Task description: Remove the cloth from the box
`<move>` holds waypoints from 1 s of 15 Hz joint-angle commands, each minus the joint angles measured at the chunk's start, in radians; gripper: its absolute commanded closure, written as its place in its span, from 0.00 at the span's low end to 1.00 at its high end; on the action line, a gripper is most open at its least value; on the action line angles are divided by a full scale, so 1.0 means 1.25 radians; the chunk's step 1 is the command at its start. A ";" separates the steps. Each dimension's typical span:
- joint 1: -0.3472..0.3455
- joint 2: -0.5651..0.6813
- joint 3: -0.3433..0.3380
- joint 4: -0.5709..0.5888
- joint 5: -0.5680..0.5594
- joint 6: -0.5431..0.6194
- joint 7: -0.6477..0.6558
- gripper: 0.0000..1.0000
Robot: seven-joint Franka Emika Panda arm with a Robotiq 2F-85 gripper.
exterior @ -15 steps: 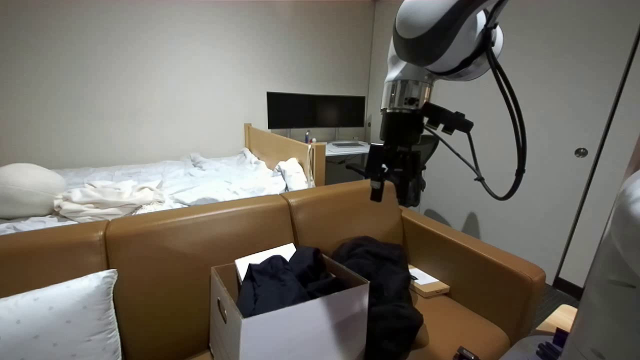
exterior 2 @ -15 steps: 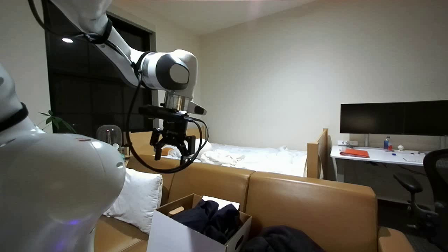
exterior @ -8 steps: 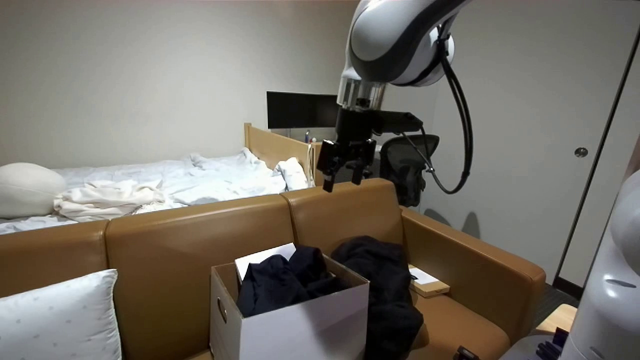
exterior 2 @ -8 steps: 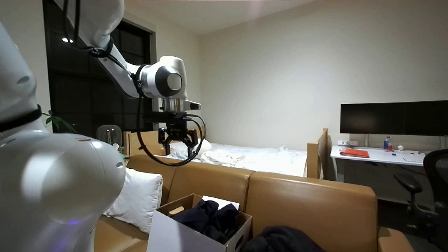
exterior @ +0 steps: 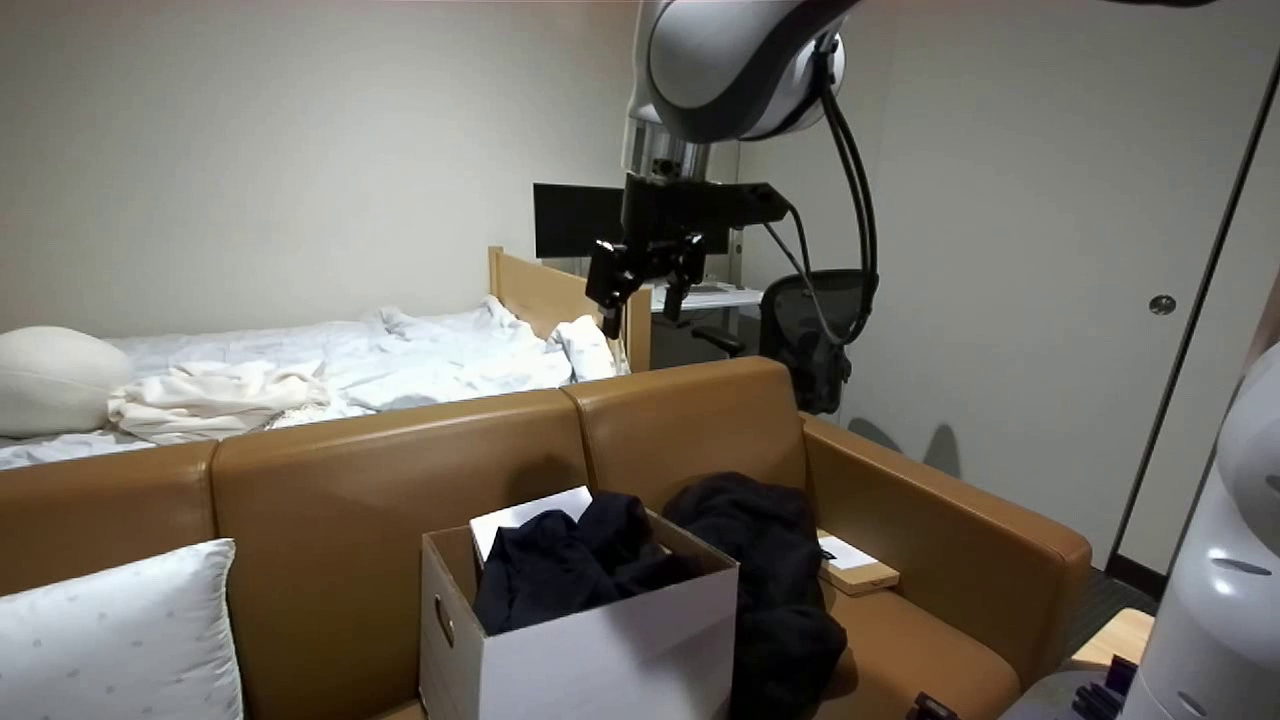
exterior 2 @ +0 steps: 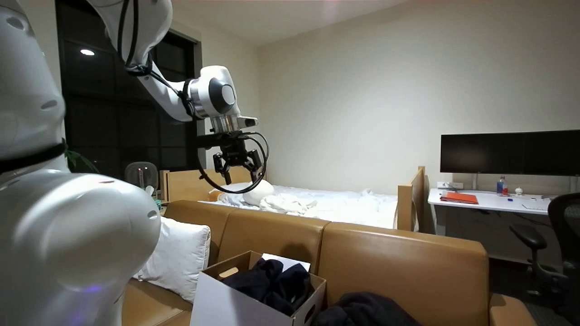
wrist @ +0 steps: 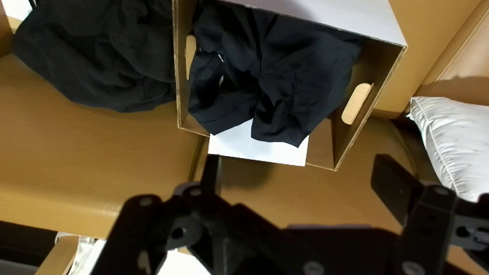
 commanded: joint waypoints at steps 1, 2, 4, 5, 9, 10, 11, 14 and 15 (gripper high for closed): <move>0.004 0.000 -0.003 0.001 -0.001 -0.002 0.001 0.00; 0.004 0.000 -0.003 0.001 -0.001 -0.002 0.001 0.00; 0.004 0.000 -0.003 0.001 -0.001 -0.002 0.001 0.00; 0.004 0.000 -0.003 0.001 -0.001 -0.002 0.001 0.00; -0.031 0.103 0.003 0.074 -0.037 0.017 0.068 0.00; -0.039 0.138 0.002 0.097 -0.049 0.019 0.093 0.00; -0.050 0.186 0.005 0.129 -0.078 0.004 0.131 0.00; -0.044 0.288 -0.012 0.199 -0.150 -0.017 0.215 0.00; -0.034 0.317 -0.024 0.221 -0.157 -0.025 0.226 0.00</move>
